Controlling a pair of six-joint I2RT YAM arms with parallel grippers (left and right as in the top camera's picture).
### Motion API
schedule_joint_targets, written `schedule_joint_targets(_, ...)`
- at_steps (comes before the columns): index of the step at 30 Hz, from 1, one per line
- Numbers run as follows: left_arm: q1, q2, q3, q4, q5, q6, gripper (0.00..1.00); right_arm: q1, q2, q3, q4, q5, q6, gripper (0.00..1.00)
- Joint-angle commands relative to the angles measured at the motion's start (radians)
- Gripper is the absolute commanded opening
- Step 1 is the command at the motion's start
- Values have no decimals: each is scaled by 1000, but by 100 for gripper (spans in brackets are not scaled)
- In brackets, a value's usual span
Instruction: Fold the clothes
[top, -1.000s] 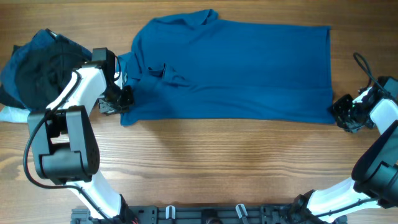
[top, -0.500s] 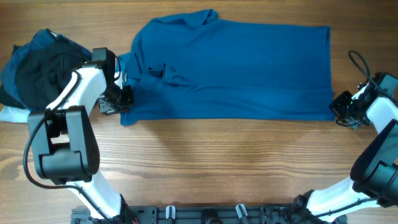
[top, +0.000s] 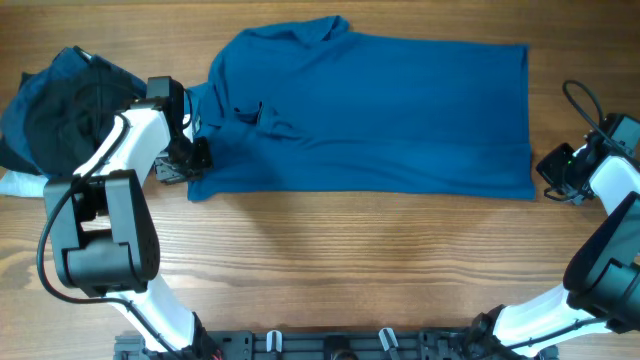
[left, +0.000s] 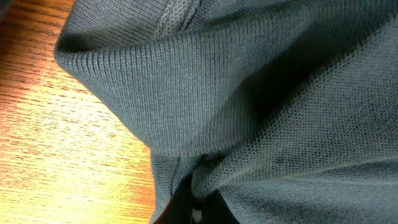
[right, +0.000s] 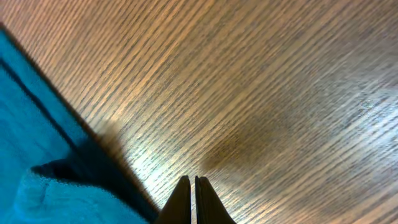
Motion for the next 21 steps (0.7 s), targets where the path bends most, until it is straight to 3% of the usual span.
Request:
schedule_joint_targets(1,12,-14,-4,3,-11,-19,9,-2,-26,9,-23,-186,-98,52)
schedule_joint_targets(2,12,-14,-4,3,-11,-19,9,0,-26,9,-44,-190,-103,60)
schedule_joint_targets(7,12,-14,-4,10,-11,-19,10,34,-26,4,-95,-243,-135,52)
schedule_joint_targets(11,12,-14,-4,10,-11,-19,10,51,-26,2,-93,-240,-132,32)
schedule_joint_targets(13,12,-14,-4,9,-11,-19,9,51,-26,2,-93,-204,-114,6)
schedule_joint_targets(21,12,-14,-4,6,-11,-19,9,42,-26,3,-18,-20,3,4)
